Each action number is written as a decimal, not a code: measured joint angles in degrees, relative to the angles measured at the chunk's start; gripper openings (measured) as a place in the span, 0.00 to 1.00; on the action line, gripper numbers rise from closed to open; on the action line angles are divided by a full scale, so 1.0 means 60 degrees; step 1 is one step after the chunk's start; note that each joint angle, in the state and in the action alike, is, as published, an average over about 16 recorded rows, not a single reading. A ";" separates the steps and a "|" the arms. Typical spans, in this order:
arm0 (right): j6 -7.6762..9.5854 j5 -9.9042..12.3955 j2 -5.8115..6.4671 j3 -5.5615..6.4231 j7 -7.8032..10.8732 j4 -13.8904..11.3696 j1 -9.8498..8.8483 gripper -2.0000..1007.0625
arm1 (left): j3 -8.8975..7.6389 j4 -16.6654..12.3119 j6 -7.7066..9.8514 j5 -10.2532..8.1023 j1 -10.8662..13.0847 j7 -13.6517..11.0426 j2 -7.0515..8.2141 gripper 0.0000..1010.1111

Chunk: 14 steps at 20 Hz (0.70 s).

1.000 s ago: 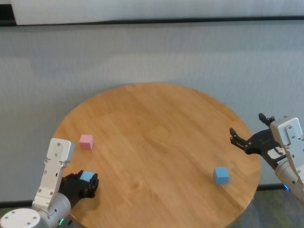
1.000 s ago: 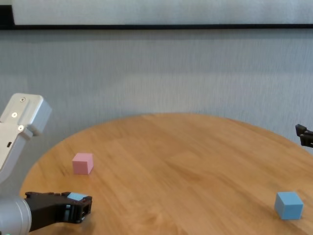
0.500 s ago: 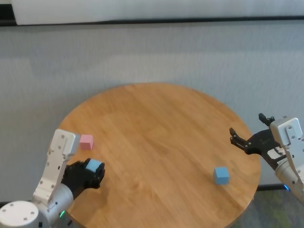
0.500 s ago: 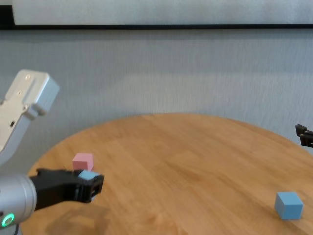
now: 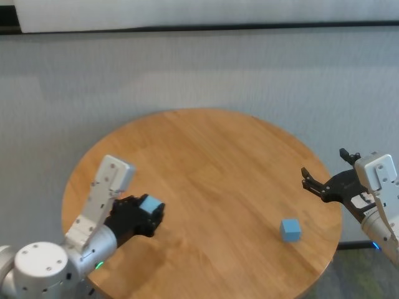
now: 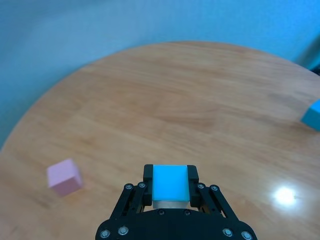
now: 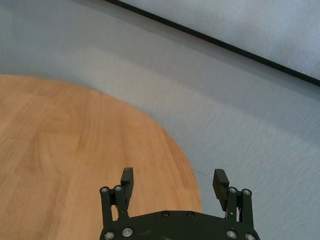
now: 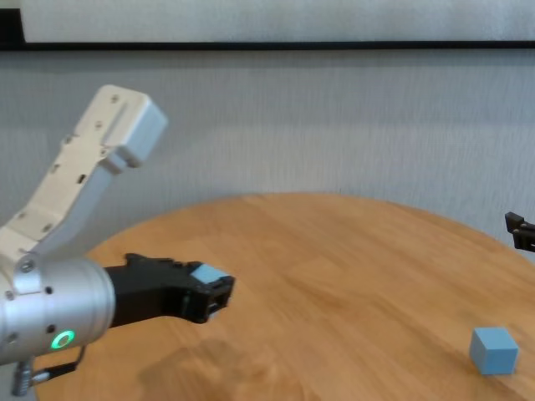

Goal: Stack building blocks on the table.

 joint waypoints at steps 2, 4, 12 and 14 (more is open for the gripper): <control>0.0000 0.0000 0.0000 0.0000 0.0000 0.0000 0.0000 1.00 | 0.0153 0.0128 -0.0036 0.0100 -0.0191 -0.0201 -0.0039 0.40; 0.0000 0.0000 0.0000 0.0000 0.0000 0.0000 0.0000 1.00 | 0.0300 0.0271 -0.0069 0.0199 -0.0380 -0.0388 -0.0094 0.40; 0.0000 0.0000 0.0000 0.0000 0.0000 0.0000 0.0000 1.00 | 0.0792 0.0944 -0.0126 0.0579 -0.1104 -0.0952 -0.0428 0.40; 0.0000 0.0000 0.0000 0.0000 0.0000 0.0000 0.0000 1.00 | 0.0896 0.1131 -0.0128 0.0667 -0.1272 -0.1079 -0.0522 0.40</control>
